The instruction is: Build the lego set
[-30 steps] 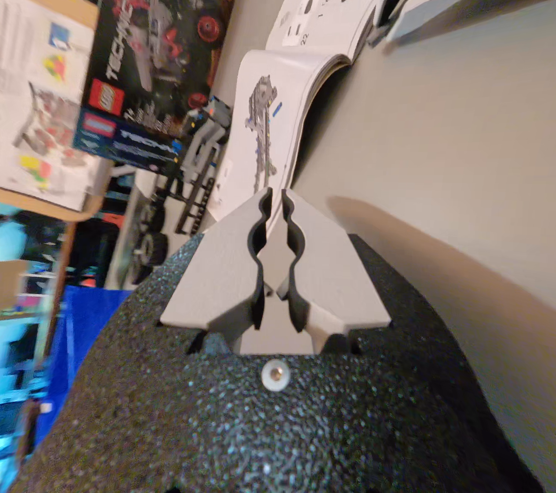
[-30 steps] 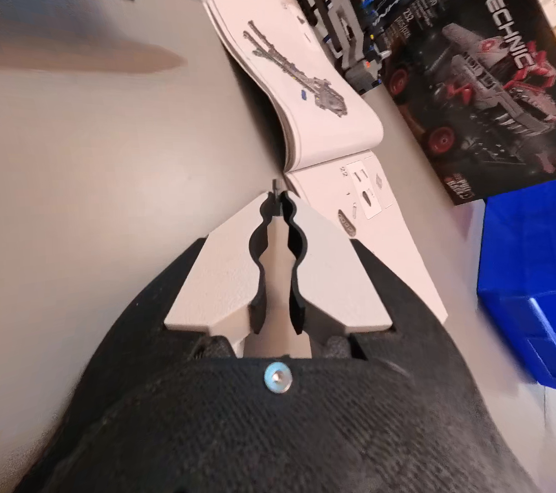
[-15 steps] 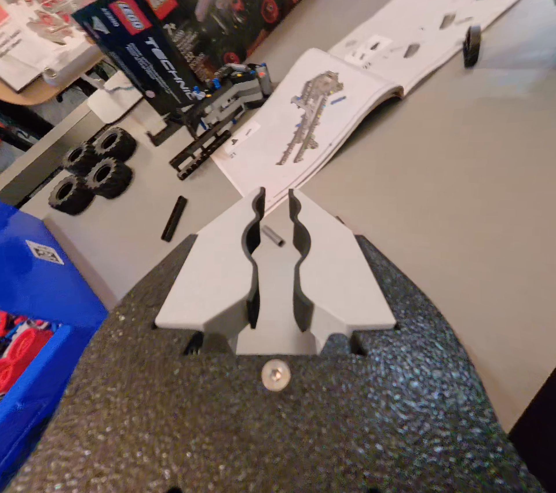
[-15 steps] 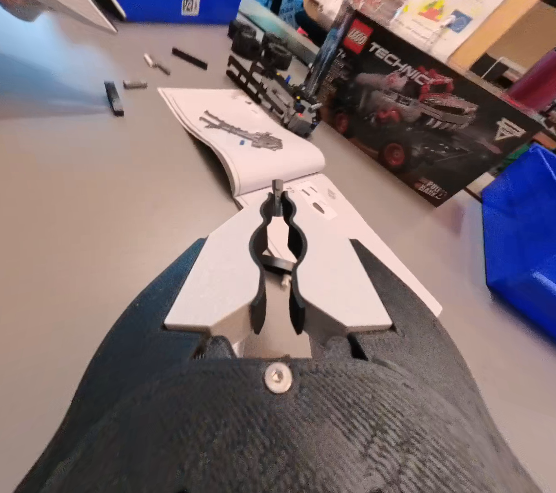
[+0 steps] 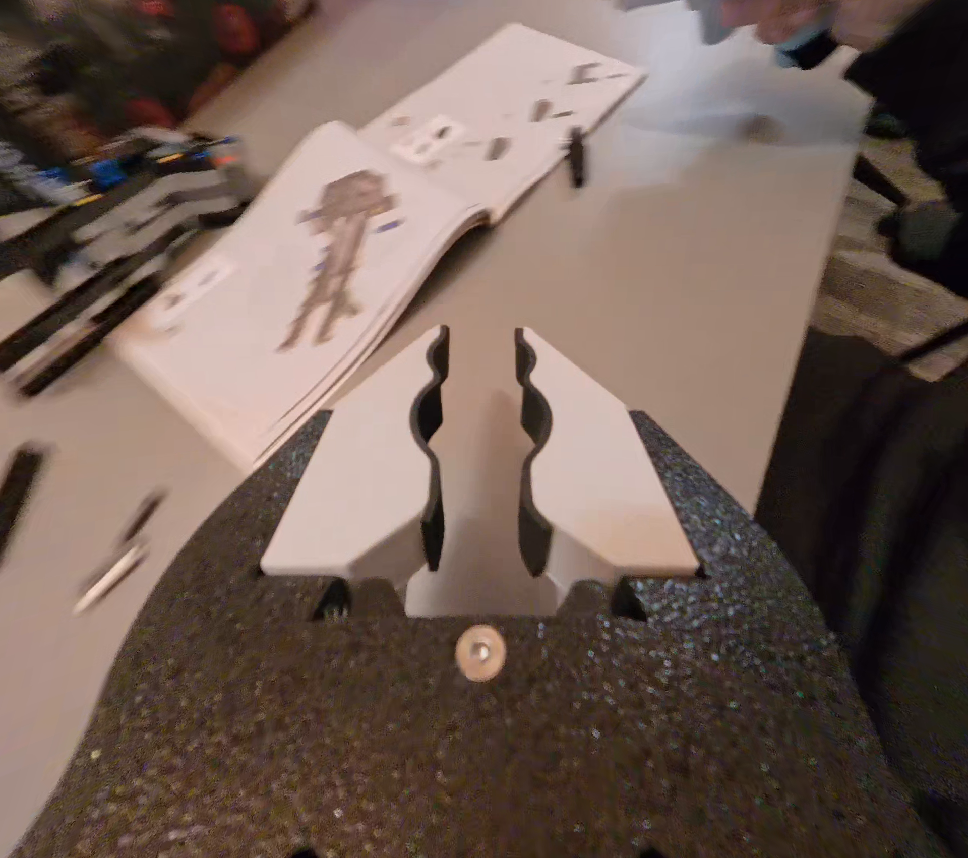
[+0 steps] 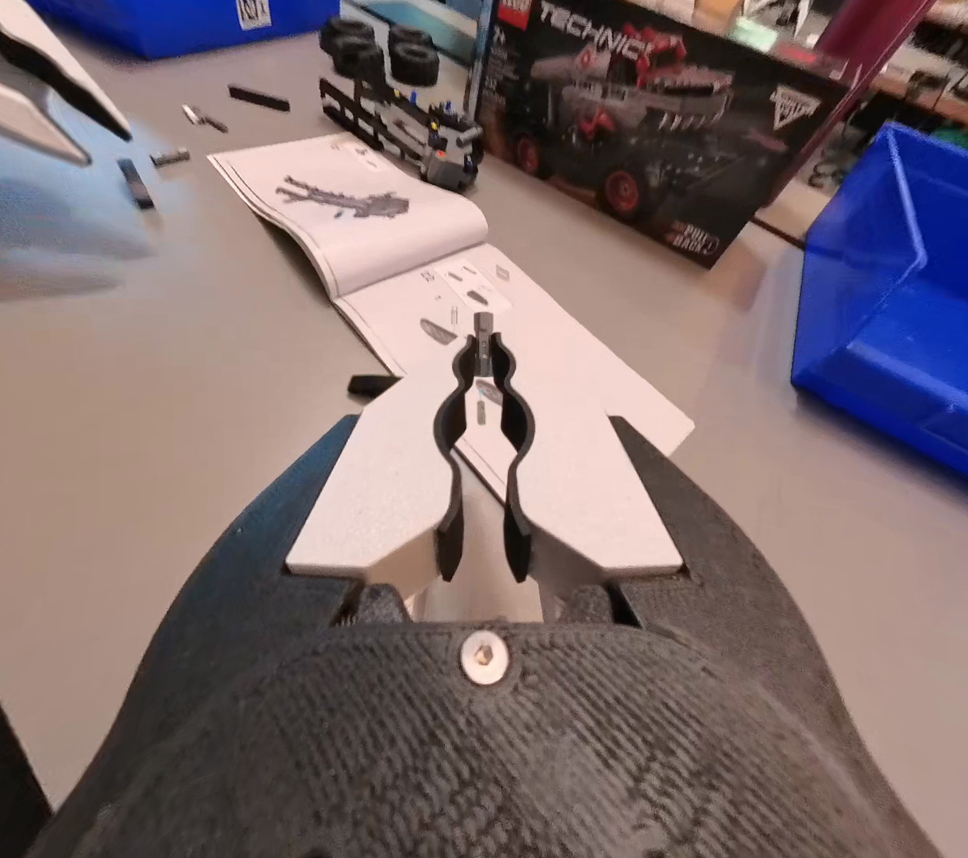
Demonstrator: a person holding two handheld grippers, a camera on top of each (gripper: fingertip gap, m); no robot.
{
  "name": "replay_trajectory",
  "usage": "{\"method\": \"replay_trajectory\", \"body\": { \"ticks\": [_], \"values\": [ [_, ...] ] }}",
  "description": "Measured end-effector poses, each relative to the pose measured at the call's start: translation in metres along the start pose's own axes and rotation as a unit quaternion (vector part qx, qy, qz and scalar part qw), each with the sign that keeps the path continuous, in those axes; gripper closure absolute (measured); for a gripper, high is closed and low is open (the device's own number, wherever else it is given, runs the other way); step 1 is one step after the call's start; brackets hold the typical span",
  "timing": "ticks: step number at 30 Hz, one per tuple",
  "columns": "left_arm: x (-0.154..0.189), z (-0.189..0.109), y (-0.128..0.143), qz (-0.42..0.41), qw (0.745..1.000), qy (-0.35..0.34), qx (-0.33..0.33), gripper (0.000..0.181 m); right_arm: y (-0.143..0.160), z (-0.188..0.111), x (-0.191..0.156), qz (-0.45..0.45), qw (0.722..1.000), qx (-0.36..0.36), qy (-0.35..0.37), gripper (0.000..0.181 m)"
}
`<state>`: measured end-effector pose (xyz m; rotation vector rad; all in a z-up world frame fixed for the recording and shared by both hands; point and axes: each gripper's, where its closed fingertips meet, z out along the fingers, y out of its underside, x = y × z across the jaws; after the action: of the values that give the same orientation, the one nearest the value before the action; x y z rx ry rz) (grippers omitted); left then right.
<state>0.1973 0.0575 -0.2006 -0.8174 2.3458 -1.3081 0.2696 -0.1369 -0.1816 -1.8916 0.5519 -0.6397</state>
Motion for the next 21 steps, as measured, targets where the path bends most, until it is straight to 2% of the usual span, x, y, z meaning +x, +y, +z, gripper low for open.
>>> {"method": "replay_trajectory", "body": {
  "ticks": [3, 6, 10, 13, 17, 18, 21],
  "values": [
    [0.042, 0.052, -0.024, 0.032, 0.998, 0.046, -0.021, 0.152, 0.016, 0.003, -0.002, -0.008, 0.998, -0.052, -0.019, 0.178],
    [0.055, 0.104, -0.043, 0.084, 0.995, 0.04, -0.044, 0.152, 0.027, -0.001, -0.005, -0.029, 0.996, -0.079, -0.022, 0.178],
    [0.068, 0.155, -0.042, 0.079, 0.986, 0.089, -0.113, 0.147, 0.042, -0.009, -0.004, -0.032, 0.995, -0.092, -0.026, 0.178],
    [0.068, 0.163, -0.037, 0.103, 0.977, 0.108, -0.15, 0.151, 0.043, -0.018, -0.004, -0.018, 0.997, -0.068, -0.04, 0.178],
    [0.06, 0.15, -0.035, 0.162, 0.962, 0.134, -0.176, 0.159, 0.038, -0.027, -0.001, 0.01, 0.998, -0.032, -0.051, 0.178],
    [0.058, 0.147, -0.036, 0.159, 0.961, 0.138, -0.18, 0.169, 0.039, -0.028, 0.001, 0.014, 0.998, -0.027, -0.049, 0.178],
    [0.07, 0.149, -0.036, 0.103, 0.961, 0.173, -0.188, 0.161, 0.037, -0.028, 0.001, 0.015, 0.999, -0.022, -0.048, 0.178]
  ]
}}
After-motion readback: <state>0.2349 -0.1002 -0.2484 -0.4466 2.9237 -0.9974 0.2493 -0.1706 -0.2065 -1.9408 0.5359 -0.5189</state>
